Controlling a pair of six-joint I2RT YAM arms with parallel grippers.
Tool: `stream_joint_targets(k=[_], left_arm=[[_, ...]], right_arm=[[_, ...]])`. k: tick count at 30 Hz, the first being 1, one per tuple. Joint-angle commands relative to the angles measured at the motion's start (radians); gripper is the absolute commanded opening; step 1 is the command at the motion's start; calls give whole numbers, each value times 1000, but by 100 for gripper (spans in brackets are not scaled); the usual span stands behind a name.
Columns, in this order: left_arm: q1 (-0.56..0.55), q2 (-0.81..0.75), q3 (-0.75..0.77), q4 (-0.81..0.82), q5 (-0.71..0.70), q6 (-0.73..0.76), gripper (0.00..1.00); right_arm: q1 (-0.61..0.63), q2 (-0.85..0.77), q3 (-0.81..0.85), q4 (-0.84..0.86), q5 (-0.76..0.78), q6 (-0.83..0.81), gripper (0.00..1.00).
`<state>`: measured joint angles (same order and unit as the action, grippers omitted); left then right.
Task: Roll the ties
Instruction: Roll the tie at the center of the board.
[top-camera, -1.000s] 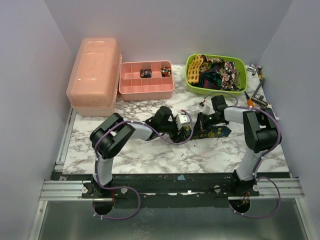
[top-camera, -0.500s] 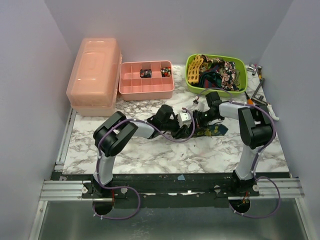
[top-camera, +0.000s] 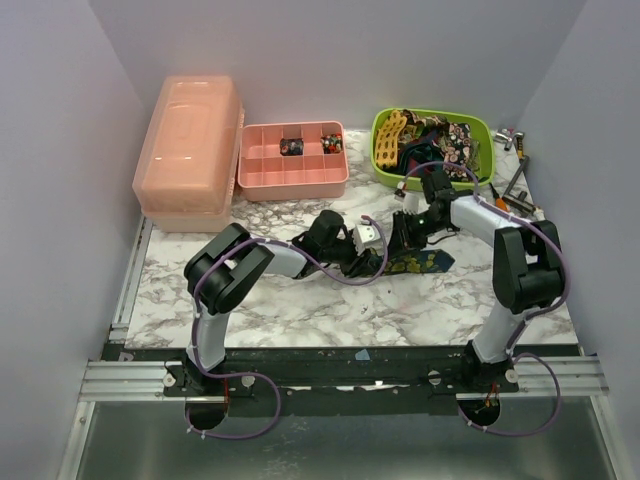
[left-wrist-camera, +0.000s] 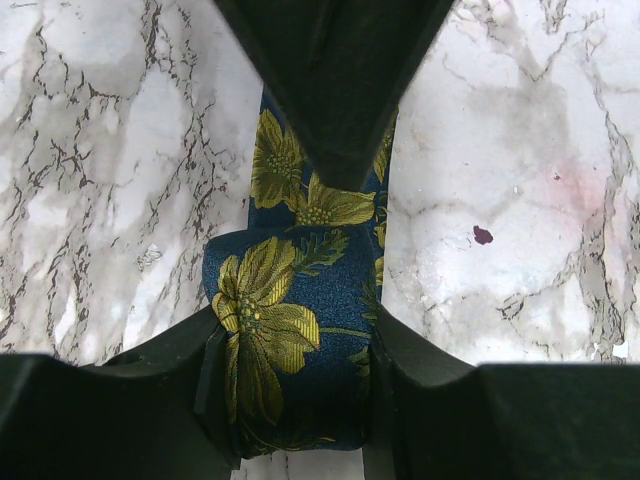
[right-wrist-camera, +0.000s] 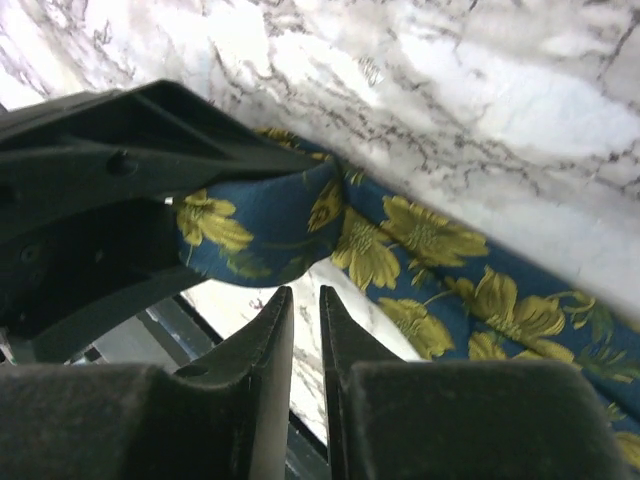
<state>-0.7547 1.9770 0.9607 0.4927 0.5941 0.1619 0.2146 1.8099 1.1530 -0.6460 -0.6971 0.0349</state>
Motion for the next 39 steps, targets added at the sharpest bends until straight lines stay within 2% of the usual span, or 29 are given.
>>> stream_joint_targets(k=[1, 10, 16, 18, 24, 27, 31, 33, 39], left_arm=[[-3, 14, -15, -115, -21, 0, 4], [2, -53, 18, -122, 71, 27, 5], [6, -115, 35, -174, 121, 72, 9], [5, -93, 43, -224, 106, 79, 10], [-6, 34, 120, -438, -55, 79, 10], [-12, 72, 139, -491, -91, 110, 11], [-15, 87, 139, -537, -101, 159, 13], [-16, 92, 143, -550, -107, 171, 14], [-17, 93, 145, -553, -108, 173, 15]], right_arm=[[-1, -20, -68, -23, 0, 40, 19], [-9, 181, -40, 82, 229, 38, 8], [-41, 210, -48, 78, 235, 57, 7], [-41, 205, -54, 75, 225, 59, 7], [-41, 145, -60, 66, 181, 39, 8], [-41, 86, -54, 55, 109, 33, 14], [-41, 14, -38, 44, -12, 82, 40], [-41, 4, -22, 30, -81, 115, 48], [-41, -61, -23, 23, -145, 98, 56]])
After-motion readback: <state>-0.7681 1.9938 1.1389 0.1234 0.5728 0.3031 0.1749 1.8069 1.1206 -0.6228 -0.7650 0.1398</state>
